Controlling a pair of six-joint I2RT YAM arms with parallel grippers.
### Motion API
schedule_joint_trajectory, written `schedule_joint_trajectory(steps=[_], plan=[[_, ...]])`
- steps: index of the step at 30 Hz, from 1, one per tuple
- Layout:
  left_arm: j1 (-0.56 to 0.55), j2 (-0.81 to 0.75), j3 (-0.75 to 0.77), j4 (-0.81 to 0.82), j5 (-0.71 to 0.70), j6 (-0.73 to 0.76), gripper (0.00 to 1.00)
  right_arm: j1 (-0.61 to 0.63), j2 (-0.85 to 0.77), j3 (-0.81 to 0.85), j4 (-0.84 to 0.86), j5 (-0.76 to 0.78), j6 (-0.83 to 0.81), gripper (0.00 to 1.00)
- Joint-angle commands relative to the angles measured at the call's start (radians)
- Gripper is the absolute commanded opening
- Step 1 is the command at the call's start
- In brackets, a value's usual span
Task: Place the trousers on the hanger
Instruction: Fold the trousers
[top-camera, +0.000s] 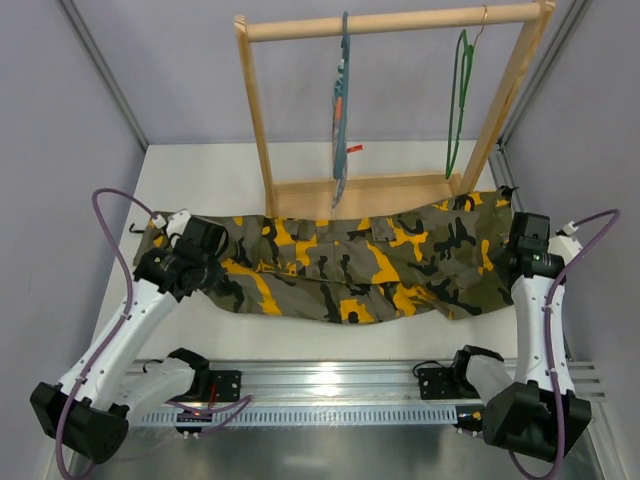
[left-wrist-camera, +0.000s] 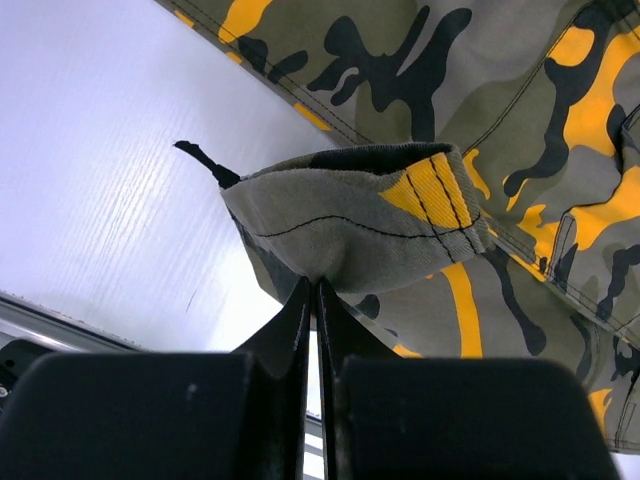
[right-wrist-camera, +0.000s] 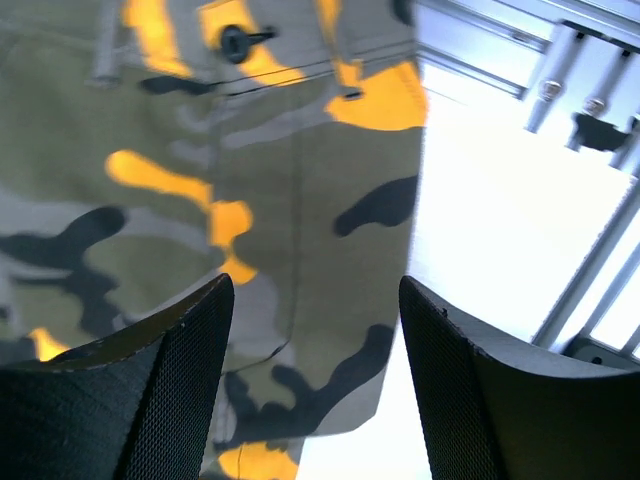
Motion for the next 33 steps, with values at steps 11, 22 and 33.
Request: schedule_joint_trajectory(steps=[11, 22, 33], plan=[[0.046, 0.006, 0.017, 0.018, -0.009, 0.051, 0.00, -0.188, 0.100, -0.160, 0.157, -0.010, 0.016, 0.67], [0.052, 0.030, 0.022, 0.034, -0.010, 0.065, 0.00, -0.188, 0.051, -0.275, 0.295, 0.013, 0.057, 0.67], [0.069, 0.021, -0.016, 0.052, -0.010, 0.068, 0.00, -0.188, 0.103, -0.311, 0.400, 0.028, 0.048, 0.34]])
